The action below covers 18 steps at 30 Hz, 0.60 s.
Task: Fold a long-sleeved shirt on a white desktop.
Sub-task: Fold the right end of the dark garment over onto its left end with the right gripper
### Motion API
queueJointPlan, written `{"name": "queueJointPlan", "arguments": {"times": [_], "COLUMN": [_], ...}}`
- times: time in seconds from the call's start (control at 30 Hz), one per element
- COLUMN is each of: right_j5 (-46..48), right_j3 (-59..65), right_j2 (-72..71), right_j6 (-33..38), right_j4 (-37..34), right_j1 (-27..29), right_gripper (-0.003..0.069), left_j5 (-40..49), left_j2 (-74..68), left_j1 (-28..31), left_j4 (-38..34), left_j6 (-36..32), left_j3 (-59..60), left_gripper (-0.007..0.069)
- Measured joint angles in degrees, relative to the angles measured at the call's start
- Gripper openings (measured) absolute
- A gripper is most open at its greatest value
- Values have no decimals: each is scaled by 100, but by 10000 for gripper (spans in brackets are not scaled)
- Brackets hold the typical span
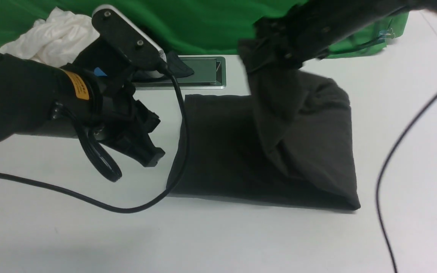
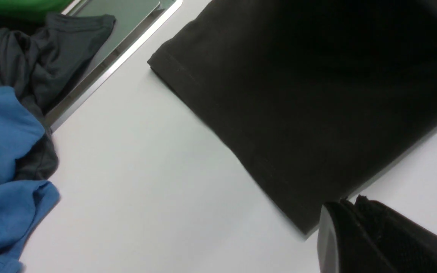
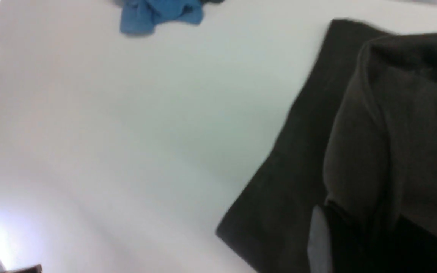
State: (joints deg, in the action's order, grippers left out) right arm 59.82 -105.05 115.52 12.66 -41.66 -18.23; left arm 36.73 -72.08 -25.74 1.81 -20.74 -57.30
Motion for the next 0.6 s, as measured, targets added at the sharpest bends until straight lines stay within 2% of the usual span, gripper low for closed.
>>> {"name": "queueJointPlan", "arguments": {"times": [0.2, 0.47, 0.57, 0.6], "right_j5": [18, -458, -691, -812], "right_j3": [-456, -636, -643, -643], "right_j2": [484, 1019, 1169, 1247], "right_j6": [-123, -331, -422, -481], "right_j4": [-176, -246, -422, -512], "right_j1": [-377, -581, -599, -617], "right_gripper": [125, 125, 143, 171], "left_j5": [76, 84, 84, 84], "left_j2": [0, 0, 0, 0], "left_j1": [0, 0, 0, 0], "left_j4": [504, 536, 508, 469], "left_j6": [463, 582, 582, 582], "left_j3": [0, 0, 0, 0], "left_gripper": [50, 50, 50, 50]}}
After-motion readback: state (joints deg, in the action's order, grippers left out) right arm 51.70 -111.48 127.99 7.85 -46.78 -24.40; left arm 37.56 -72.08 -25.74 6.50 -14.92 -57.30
